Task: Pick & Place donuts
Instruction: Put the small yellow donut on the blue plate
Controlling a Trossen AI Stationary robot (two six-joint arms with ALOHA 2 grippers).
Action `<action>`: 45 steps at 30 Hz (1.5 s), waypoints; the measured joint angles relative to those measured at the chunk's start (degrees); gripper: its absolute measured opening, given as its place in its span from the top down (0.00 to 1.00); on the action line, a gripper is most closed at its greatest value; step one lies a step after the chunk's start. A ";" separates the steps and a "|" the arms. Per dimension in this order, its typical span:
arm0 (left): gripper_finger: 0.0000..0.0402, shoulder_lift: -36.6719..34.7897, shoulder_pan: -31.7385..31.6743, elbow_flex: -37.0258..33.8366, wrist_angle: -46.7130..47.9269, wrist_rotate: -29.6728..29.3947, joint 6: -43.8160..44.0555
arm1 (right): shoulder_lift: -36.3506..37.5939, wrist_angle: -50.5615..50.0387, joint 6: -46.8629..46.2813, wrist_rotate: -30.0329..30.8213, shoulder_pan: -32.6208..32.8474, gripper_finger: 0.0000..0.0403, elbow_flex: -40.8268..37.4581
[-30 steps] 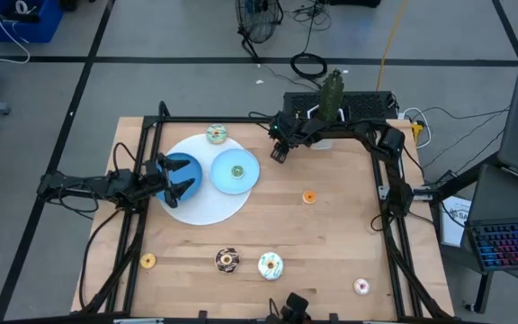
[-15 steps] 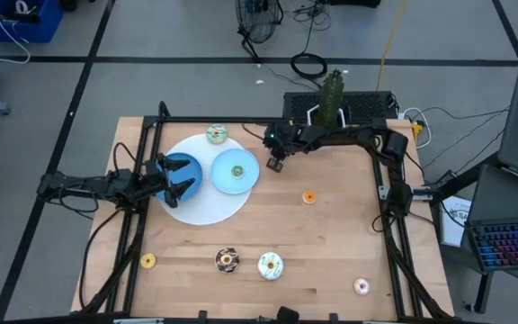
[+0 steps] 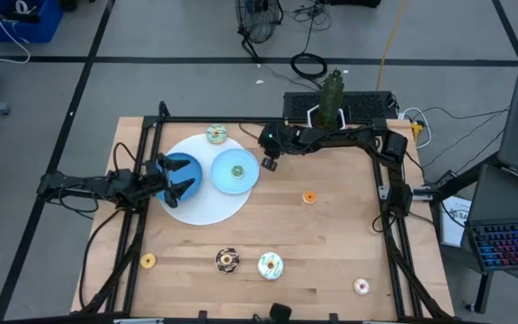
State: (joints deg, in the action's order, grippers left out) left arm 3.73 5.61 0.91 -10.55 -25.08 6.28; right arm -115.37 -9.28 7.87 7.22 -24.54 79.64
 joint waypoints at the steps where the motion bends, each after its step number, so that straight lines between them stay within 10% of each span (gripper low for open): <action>1: 0.14 0.02 0.00 0.00 0.00 0.00 -0.01 | 0.00 0.79 -1.09 -0.16 -0.61 0.72 0.02; 10: 0.14 0.00 0.00 0.00 0.00 0.00 -0.01 | -2.53 2.02 -9.36 -7.92 -5.30 0.39 0.23; 17: 0.14 0.02 0.00 -0.01 0.00 -0.33 -0.01 | -4.66 5.42 -8.87 -10.18 -4.92 0.33 0.11; 28: 0.14 0.02 0.00 0.00 0.00 -0.42 -0.01 | -6.94 7.71 -9.32 -8.54 -5.02 0.44 0.22; 45: 0.14 0.00 0.00 0.00 -0.01 -0.42 -0.01 | -4.17 4.93 -4.48 -5.42 -2.38 0.89 -0.07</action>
State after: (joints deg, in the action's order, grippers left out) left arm 3.73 5.61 0.91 -10.56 -25.50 6.26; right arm -119.54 -4.34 3.38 1.80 -26.92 79.57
